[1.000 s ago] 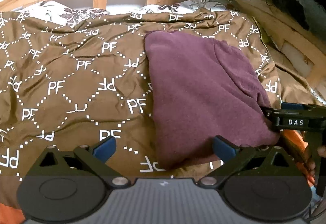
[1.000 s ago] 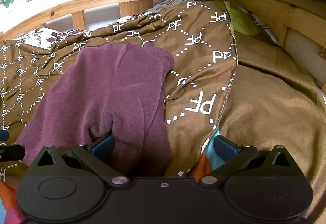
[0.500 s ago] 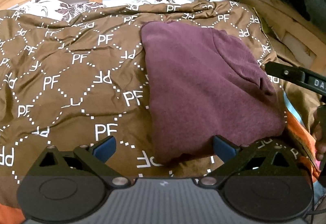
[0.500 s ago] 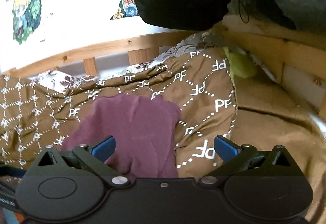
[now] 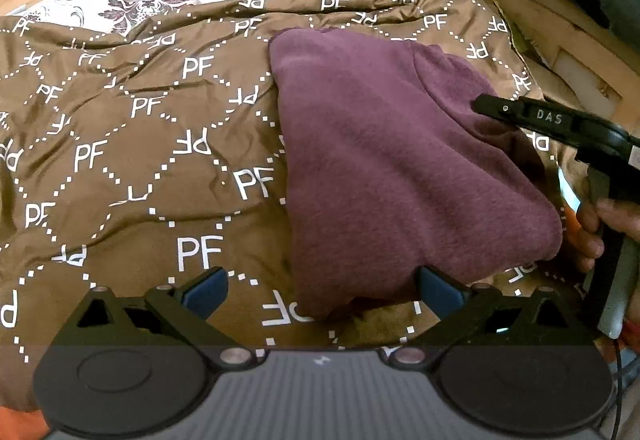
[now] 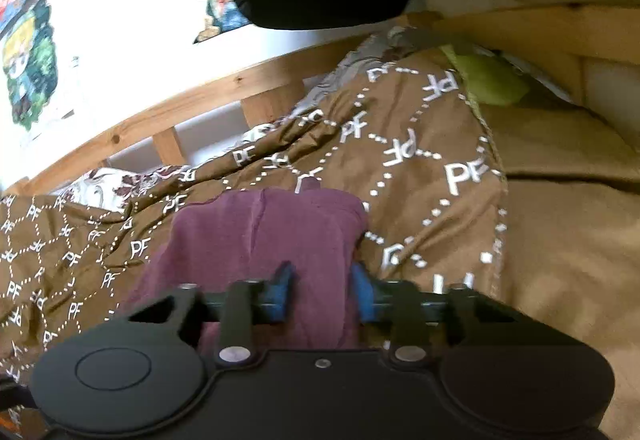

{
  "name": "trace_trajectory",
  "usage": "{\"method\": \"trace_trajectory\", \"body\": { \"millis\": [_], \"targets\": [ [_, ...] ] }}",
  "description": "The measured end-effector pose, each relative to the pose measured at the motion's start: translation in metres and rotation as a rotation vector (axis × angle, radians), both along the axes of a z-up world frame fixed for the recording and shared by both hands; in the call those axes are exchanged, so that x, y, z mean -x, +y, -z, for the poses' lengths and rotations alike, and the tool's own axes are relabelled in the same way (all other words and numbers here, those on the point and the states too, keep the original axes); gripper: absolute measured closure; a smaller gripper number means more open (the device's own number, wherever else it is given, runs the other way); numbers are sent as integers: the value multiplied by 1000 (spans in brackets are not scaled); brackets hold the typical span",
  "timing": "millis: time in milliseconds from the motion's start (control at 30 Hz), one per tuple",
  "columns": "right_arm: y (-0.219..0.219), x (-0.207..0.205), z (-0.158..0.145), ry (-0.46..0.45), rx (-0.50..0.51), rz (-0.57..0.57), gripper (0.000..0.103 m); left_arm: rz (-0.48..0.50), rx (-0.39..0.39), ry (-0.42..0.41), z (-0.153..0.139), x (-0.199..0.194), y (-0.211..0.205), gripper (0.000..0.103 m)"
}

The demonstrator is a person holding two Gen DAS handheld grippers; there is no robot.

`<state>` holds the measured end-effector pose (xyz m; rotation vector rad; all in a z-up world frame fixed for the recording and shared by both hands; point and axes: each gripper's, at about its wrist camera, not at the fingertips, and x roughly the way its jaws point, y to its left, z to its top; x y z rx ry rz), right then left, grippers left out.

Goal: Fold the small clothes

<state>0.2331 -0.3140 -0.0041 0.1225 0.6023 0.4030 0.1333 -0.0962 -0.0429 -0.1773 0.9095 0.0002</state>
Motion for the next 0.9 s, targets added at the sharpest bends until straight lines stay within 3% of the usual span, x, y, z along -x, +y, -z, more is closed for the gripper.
{"method": "trace_trajectory", "body": {
  "millis": [67, 233, 367, 567, 633, 900],
  "targets": [
    [10, 6, -2, -61, 72, -42, 88, 2, -1, 2, 0, 0, 0, 0],
    [41, 34, -8, -244, 272, -175, 89, 0, -5, 8, 1, 0, -1, 0],
    [54, 45, -8, -310, 350, -233, 89, 5, -15, 7, 0, 0, -2, 0],
    [42, 30, -9, -278, 332, -178, 90, 6, -6, 12, 0, 1, -1, 0],
    [35, 18, -8, -256, 319, -148, 95, 6, -3, 12, 0, 1, 0, 0],
    [13, -14, 3, -125, 195, -86, 95, 6, 2, 15, 0, 1, 0, 0]
  ]
}}
